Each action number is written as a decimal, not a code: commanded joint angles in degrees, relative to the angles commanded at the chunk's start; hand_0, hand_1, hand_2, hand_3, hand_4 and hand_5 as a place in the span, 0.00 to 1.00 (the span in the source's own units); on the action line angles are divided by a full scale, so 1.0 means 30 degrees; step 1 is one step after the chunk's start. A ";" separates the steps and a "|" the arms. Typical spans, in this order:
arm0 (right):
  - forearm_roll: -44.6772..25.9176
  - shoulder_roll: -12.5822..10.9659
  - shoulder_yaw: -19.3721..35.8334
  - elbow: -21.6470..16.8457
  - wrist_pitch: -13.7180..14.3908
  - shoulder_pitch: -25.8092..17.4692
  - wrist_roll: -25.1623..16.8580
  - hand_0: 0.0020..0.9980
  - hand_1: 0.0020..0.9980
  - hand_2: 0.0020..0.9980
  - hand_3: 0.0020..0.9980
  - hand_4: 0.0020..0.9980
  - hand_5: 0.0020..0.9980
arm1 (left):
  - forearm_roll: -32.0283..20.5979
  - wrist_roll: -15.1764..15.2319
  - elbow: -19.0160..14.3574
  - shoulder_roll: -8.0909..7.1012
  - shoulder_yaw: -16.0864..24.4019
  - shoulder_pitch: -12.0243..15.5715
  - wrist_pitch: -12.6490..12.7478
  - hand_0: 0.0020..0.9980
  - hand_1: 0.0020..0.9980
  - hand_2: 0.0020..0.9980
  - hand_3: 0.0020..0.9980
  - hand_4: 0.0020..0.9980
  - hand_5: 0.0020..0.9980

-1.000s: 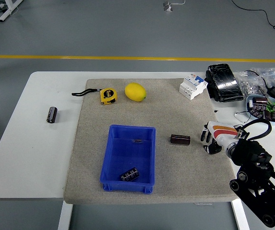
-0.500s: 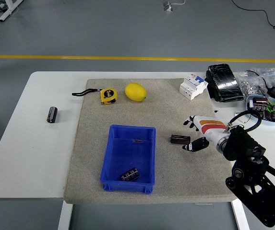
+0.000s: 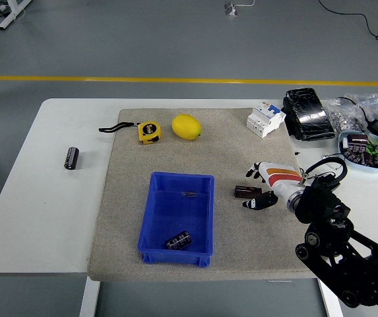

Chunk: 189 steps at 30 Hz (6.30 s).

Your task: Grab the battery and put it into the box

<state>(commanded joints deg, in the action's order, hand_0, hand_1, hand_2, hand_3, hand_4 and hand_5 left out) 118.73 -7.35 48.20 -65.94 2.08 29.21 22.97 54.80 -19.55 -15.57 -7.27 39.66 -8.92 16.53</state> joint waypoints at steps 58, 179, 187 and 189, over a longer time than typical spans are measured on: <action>-0.0331 -0.0710 0.0747 -0.1044 0.0391 0.0226 0.0081 0.38 0.39 0.43 0.44 0.81 0.08 | 0.0963 -0.0218 0.0001 -0.0100 0.0448 0.0081 -0.0355 0.57 0.51 0.54 0.65 0.64 0.75; -2.3442 -0.1578 0.4860 -0.2992 0.1307 -0.6247 -1.2421 0.80 0.81 0.85 0.86 1.00 0.92 | 0.0607 -0.0116 0.0000 0.0230 -0.0245 -0.0719 -0.0458 0.57 0.51 0.55 0.65 0.63 0.75; -2.3591 -0.1548 0.4811 -0.3065 0.1563 -0.6344 -1.3178 0.80 0.81 0.84 0.85 1.00 0.91 | 0.0287 0.0144 0.0081 0.0431 -0.0457 -0.0749 -0.0364 0.61 0.55 0.60 0.64 0.63 0.74; -2.3418 -0.1544 0.4768 -0.3064 0.1575 -0.6433 -1.3327 0.80 0.81 0.84 0.85 1.00 0.91 | 0.0032 0.0195 0.0076 0.0448 -0.0580 -0.0674 -0.0325 0.61 0.55 0.60 0.64 0.63 0.74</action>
<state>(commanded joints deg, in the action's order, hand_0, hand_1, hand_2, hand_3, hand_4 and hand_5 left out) 48.48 -11.98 62.51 -75.14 6.81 9.91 -17.01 54.89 -18.96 -15.34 -5.92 37.92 -10.94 15.55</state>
